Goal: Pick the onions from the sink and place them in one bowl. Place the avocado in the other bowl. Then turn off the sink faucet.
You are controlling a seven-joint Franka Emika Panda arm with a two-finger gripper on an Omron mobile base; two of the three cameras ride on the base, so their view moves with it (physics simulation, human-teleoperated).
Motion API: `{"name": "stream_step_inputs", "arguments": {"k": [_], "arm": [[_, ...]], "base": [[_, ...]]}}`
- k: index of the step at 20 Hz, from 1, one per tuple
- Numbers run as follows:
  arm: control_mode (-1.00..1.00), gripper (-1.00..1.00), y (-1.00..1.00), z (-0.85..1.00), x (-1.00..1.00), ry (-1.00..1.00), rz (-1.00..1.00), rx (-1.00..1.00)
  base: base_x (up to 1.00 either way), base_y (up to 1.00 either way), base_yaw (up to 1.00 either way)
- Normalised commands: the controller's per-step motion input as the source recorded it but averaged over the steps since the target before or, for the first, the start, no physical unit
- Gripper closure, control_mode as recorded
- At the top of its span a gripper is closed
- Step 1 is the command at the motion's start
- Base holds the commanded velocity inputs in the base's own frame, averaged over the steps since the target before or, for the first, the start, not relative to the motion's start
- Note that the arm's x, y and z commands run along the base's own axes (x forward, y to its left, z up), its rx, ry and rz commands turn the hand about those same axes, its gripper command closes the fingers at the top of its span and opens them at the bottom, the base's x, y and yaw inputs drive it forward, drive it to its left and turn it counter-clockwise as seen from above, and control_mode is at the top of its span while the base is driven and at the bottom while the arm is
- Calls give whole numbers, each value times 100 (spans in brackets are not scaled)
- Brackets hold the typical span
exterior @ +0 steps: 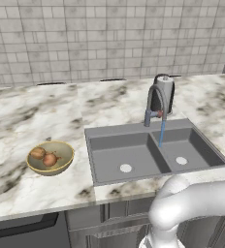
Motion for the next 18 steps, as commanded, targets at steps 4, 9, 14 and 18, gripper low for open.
{"name": "stream_step_inputs", "arguments": {"k": [4, 9, 14, 18], "arm": [[-100, -100, -12, 1, 0, 9, 0, 0], [-100, -100, 21, 34, 0, 1, 0, 0], [-100, -100, 30, 46, -1, -1, 0, 6], [-100, -100, 26, 15, -5, -7, 5, 11]], "base": [[0, 0, 0], [0, 0, 0], [0, 0, 0], [0, 0, 0]]}}
